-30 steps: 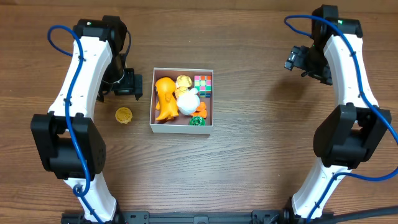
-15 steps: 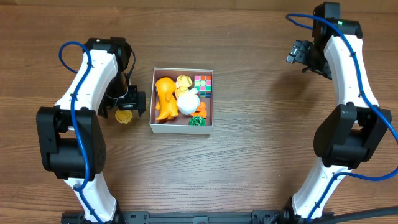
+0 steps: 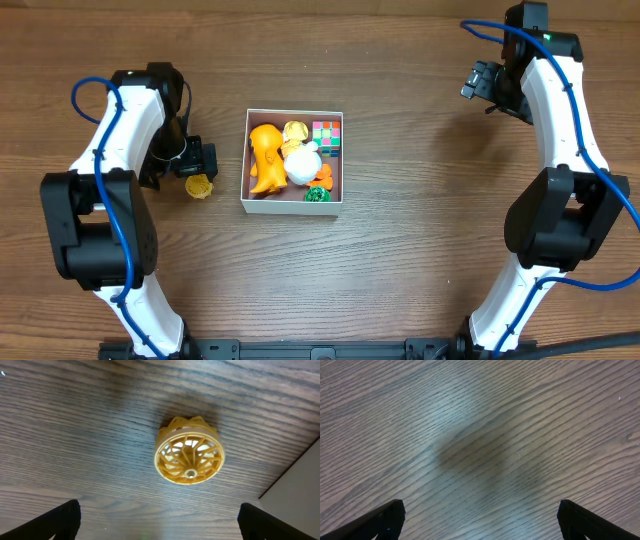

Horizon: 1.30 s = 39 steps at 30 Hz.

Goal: Pack container
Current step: 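Move the left gripper down over the gold coin and grasp it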

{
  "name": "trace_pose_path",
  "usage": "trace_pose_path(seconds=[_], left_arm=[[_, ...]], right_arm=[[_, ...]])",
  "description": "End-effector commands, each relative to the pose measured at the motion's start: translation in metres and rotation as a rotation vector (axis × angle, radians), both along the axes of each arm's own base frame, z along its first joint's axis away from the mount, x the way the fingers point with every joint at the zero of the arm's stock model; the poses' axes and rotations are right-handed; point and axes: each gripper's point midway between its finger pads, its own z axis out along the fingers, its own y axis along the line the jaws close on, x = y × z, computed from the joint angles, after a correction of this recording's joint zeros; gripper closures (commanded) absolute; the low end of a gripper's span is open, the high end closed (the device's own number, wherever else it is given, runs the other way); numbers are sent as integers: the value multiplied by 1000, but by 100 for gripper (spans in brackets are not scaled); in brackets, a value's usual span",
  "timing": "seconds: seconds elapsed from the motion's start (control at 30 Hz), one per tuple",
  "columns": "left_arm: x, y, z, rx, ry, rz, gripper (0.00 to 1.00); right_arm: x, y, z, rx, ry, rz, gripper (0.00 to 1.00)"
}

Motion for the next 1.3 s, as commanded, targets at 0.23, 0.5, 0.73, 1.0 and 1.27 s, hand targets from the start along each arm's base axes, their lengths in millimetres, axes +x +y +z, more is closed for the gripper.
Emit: trace_pose_path(seconds=[0.23, 0.5, 0.73, 1.0, 1.27], left_arm=[[11, -20, -5, 13, -43, -69, 0], [15, -20, -17, 12, -74, -69, 0], [-1, -24, -41, -9, -45, -65, 0], [6, -24, -45, -9, -81, -65, 0], [21, -24, -50, -10, -147, -74, 0]], right_arm=[[1, -5, 3, -12, -13, -20, 0], [1, -5, 3, -12, -13, -20, 0], [1, -5, 3, -12, -13, -20, 0], [1, -5, 3, -12, -13, -20, 0], [1, -5, 3, -12, -13, -20, 0]])
